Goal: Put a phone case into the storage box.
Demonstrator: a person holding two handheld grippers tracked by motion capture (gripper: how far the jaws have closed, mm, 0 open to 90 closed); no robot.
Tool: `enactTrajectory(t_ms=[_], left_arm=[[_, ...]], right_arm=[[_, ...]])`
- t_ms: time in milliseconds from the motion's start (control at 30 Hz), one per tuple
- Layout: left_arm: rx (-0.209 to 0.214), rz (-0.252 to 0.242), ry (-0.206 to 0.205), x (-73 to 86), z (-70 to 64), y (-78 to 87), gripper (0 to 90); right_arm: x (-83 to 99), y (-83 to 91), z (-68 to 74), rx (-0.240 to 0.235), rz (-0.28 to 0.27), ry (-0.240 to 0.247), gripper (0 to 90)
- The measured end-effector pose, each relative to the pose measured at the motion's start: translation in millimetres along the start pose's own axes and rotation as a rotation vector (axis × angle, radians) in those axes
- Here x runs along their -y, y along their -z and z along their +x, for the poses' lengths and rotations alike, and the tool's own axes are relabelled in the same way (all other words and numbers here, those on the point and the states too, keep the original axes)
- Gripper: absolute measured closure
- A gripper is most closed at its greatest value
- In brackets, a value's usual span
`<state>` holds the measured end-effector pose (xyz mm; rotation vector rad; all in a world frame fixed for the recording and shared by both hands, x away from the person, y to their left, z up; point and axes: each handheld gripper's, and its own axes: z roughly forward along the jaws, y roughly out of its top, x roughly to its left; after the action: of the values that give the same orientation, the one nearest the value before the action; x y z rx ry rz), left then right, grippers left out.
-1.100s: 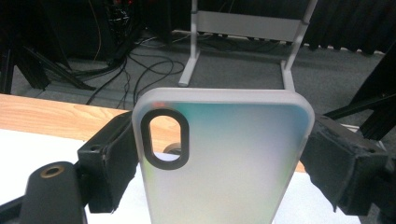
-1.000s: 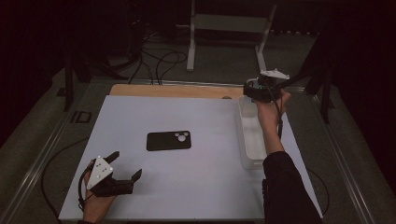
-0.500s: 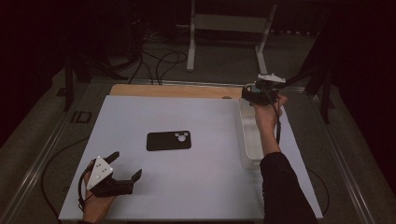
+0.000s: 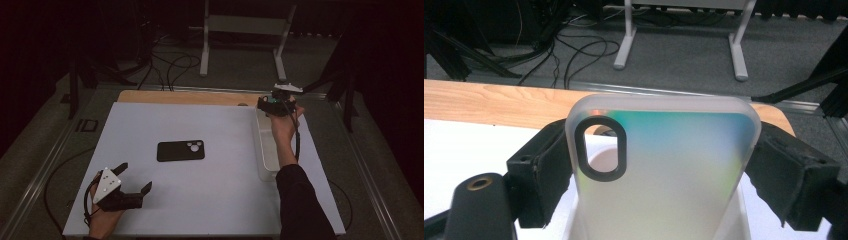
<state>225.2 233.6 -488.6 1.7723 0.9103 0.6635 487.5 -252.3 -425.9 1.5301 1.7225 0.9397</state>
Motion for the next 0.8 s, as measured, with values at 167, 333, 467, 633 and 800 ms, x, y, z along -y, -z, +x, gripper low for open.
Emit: enactTrajectory(t_ms=[167, 333, 467, 633, 800], left_arm=[[0.0, 0.0, 0.0, 0.1, 0.2, 0.1, 0.0], [0.001, 0.003, -0.002, 0.2, 0.0, 0.0, 0.0], [0.0, 0.003, -0.002, 0.3, -0.1, -0.1, 0.0], [0.002, 0.003, -0.001, 0.4, 0.0, -0.1, 0.0], [0.002, 0.004, -0.002, 0.5, -0.3, -0.3, 0.0]], right_arm=[[4.0, -5.4, 0.7, 0.006, 0.014, 0.003, 16.5], [7.6, -9.7, 1.9, 0.015, 0.031, 0.004, 16.5], [10.2, -13.3, 2.0, 0.021, 0.033, 0.003, 16.5], [10.1, -15.2, 2.7, 0.034, 0.03, -0.001, 16.4], [9.8, -16.9, 2.4, 0.039, 0.028, -0.007, 16.1]])
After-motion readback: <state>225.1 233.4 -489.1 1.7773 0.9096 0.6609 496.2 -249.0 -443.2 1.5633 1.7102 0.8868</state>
